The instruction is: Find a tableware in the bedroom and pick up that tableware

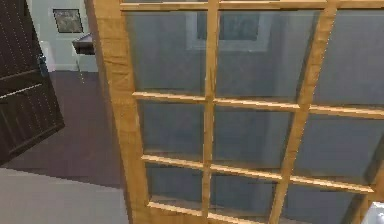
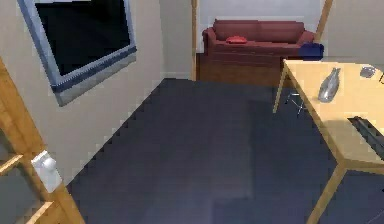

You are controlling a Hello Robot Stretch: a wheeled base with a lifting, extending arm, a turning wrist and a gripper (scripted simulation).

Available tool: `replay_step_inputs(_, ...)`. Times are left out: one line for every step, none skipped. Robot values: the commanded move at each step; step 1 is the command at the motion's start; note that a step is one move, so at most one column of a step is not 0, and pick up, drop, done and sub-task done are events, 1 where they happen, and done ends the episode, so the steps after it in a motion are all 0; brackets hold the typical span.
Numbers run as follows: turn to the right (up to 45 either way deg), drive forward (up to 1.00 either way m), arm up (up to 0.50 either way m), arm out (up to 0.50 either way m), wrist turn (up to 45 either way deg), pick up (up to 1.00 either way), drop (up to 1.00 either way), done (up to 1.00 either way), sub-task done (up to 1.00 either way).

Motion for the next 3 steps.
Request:
replay_step_inputs(-45.0,0.00,0.00,0.00,0.0,0.00,0.00,0.00,0.00)
replay_step_inputs(-6.0,0.00,0.00,0.00,0.0,0.00,0.00,0.00,0.00)
replay_step_inputs(0.0,0.65,0.00,0.00,0.0,0.00,0.00,0.00,0.00)
